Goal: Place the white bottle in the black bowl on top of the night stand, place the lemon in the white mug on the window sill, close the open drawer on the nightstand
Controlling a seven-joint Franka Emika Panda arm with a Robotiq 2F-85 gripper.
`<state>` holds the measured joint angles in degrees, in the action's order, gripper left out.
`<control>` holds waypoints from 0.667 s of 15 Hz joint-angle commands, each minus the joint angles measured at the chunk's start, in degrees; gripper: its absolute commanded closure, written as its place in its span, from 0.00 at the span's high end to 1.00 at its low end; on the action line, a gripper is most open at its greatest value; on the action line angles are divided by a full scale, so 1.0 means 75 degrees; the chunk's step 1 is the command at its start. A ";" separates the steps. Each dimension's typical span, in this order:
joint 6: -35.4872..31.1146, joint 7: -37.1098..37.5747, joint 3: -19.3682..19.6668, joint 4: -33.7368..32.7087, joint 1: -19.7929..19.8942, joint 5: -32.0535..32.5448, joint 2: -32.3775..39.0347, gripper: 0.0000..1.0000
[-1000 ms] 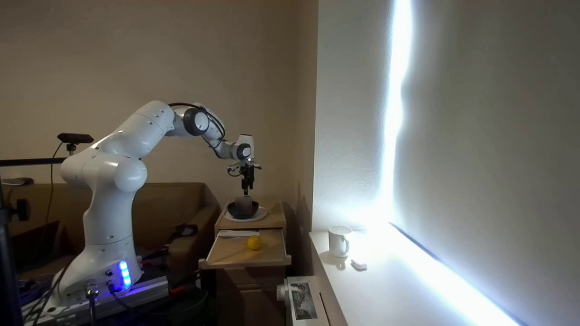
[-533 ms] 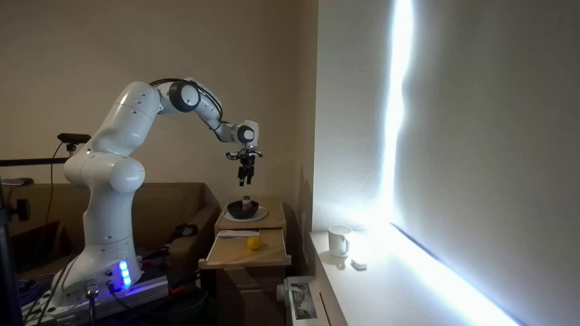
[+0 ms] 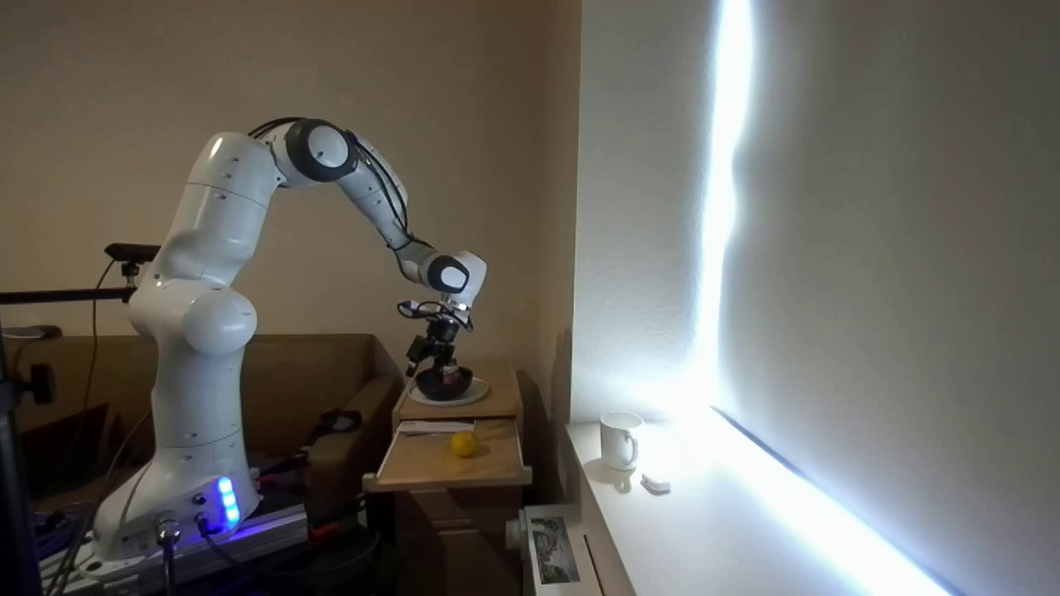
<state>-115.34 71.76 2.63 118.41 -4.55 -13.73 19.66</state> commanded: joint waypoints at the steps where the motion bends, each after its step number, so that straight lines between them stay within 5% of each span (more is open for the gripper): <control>1: -0.0510 -0.0001 -0.0034 0.0352 0.0109 -0.0268 0.0006 1.00; 4: -0.1194 -0.0043 -0.0043 0.0831 0.0150 -0.0612 0.0012 1.00; 10: -0.2206 0.3247 0.0612 0.0313 -0.0272 0.0985 0.0834 1.00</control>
<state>-128.92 88.12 4.86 122.79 -5.35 -10.18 22.37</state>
